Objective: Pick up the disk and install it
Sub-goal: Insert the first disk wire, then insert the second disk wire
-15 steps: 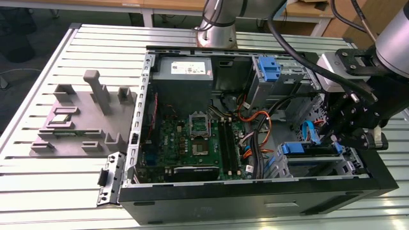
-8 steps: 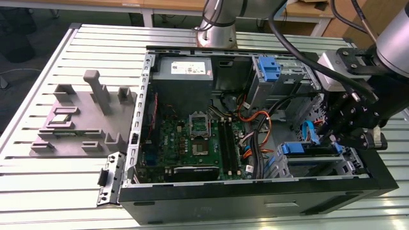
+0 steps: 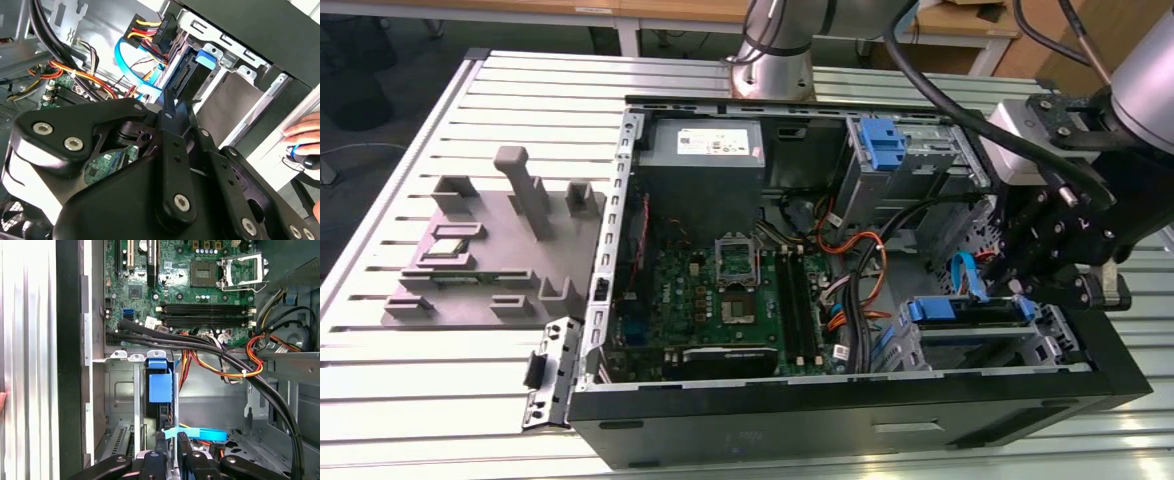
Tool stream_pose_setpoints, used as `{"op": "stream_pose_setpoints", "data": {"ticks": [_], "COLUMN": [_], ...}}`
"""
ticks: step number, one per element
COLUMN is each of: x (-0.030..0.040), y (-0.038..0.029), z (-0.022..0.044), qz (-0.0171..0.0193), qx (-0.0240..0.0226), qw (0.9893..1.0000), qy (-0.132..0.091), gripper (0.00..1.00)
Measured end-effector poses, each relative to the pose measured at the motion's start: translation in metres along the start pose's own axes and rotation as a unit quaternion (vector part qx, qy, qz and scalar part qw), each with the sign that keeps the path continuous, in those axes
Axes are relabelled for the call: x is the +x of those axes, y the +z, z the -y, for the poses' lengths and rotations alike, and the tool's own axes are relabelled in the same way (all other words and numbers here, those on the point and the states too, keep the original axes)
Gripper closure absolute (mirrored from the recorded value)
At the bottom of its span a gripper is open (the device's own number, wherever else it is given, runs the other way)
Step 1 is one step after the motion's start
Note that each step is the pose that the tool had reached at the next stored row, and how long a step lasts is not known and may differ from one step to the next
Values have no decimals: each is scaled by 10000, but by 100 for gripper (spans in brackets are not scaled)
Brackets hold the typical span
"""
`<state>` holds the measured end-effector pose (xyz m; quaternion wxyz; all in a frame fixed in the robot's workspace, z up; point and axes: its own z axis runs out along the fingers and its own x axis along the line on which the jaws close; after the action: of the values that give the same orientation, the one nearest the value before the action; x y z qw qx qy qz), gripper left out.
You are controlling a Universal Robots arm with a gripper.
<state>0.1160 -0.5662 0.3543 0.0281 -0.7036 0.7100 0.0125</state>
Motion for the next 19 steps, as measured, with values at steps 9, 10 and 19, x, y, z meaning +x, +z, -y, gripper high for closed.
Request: {"op": "stream_pose_setpoints", "data": {"ticks": [9,10,19], "x": [-1,-1,-2], "y": [-6,-6,-26], "z": [1,1,1], "qz": [0,0,0], "qx": [-94,-95,-137], "qw": [10000,10000,9999], "qy": [7,7,9], "gripper": [76,76,76]}}
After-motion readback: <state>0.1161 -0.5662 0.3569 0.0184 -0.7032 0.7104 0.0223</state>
